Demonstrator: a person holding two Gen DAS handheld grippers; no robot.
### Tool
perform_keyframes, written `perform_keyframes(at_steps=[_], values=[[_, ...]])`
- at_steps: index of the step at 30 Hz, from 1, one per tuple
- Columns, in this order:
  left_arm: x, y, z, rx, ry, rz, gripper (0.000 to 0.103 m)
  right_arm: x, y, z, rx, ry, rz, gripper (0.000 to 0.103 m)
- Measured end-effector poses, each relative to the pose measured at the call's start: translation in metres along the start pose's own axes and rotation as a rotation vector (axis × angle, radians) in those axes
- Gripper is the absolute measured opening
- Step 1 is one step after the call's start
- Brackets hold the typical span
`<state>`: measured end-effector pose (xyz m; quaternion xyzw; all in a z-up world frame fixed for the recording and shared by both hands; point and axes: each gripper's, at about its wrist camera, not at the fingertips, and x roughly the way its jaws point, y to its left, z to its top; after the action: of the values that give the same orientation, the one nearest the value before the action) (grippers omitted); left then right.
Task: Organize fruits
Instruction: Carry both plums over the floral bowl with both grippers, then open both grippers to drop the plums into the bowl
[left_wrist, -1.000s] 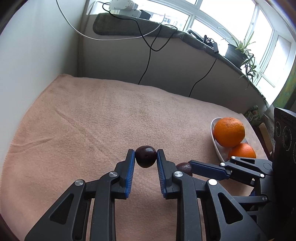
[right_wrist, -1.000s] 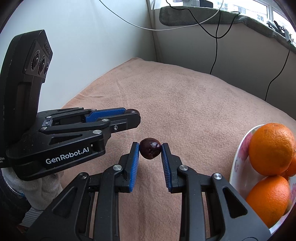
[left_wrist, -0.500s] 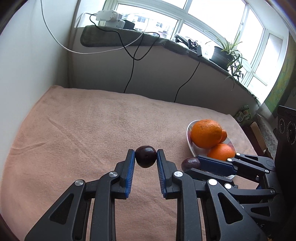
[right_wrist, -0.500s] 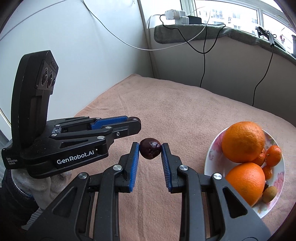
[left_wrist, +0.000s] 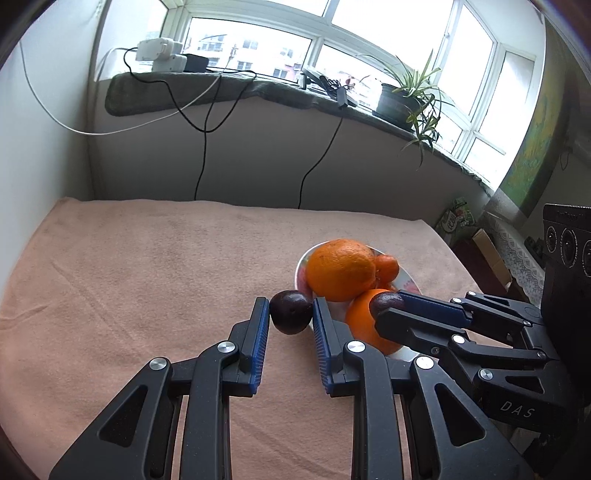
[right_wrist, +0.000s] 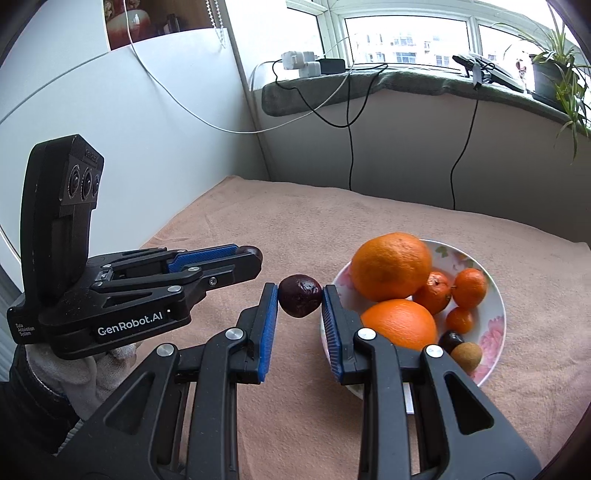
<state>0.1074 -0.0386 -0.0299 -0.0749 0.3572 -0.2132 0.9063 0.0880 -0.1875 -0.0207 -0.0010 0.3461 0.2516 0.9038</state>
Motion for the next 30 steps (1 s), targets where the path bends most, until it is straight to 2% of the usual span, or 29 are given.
perform_keyframes(at_steps=[15,23,30], values=[[0.027,-0.059,0.005,0.079,0.032,-0.082,0.022,-0.034,-0.06,-0.01,0.098,-0.028,-0.085,0.026],[0.046,-0.085,0.007,0.123,0.059,-0.107,0.022,-0.034,-0.089,-0.014,0.154,-0.016,-0.112,0.026],[0.06,-0.097,0.01,0.15,0.073,-0.095,0.022,-0.025,-0.105,-0.018,0.188,0.0,-0.112,0.026]])
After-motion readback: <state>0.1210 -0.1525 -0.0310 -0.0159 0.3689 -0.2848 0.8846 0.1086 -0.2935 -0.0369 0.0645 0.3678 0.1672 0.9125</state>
